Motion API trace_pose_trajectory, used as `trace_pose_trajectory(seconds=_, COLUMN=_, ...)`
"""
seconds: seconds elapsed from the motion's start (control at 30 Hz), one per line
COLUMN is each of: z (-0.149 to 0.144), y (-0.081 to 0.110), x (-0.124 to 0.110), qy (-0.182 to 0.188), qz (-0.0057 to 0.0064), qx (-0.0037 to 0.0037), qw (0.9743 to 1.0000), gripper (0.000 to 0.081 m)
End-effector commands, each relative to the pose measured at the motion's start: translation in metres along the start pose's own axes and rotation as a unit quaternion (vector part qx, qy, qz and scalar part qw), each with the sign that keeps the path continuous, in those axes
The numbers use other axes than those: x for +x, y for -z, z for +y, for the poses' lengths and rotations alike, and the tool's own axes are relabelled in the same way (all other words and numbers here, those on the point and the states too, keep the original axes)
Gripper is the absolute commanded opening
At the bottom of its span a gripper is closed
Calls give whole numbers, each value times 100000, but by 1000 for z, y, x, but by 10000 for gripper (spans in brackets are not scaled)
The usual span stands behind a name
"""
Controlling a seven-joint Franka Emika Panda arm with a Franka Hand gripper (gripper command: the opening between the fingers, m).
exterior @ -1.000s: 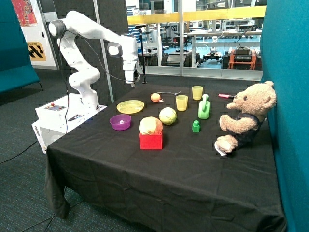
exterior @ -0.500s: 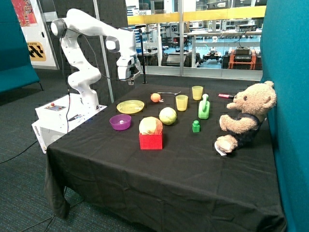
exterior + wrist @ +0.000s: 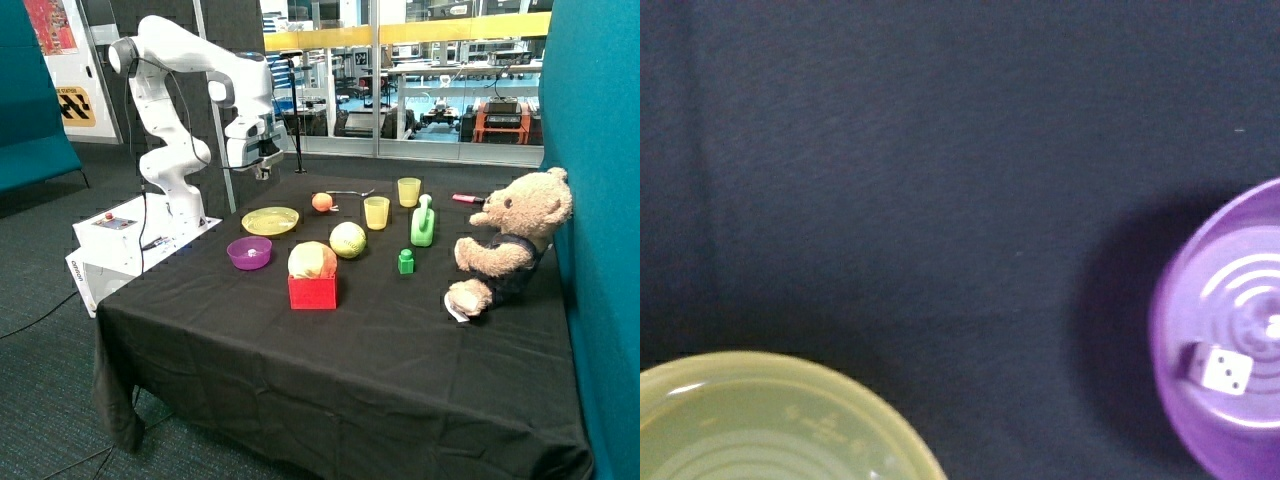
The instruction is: Roll the dices in the bowl
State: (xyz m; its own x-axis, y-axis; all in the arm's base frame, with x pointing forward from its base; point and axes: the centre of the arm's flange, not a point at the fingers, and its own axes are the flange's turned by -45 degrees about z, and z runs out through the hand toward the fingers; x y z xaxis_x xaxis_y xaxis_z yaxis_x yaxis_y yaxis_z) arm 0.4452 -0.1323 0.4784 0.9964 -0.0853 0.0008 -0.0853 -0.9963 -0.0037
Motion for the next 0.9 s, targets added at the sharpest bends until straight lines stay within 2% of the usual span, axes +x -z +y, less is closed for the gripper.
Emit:
trace_pose_trajectory(seconds=0.0, z=40, y=0, x=6, qy=-4815, qz=-32, qx=-187, qw=99884, gripper=0)
trace_pose_trajectory(seconds=0.13, z=56, y=-4, x=5, qy=-8167, qz=-26, qx=-188, qw=99666, gripper=0)
trace_pose_trajectory(seconds=0.27, z=65, y=-8, x=4, qy=-8811, qz=-24, qx=-188, qw=99611, gripper=0)
trace_pose_trajectory(seconds=0.57, z=76, y=-16, x=7, qy=-9262, qz=-24, qx=-188, qw=99570, gripper=0)
trace_pose_trajectory(seconds=0.87, z=74, y=-26, x=6, qy=-8750, qz=-24, qx=-188, qw=99616, gripper=12)
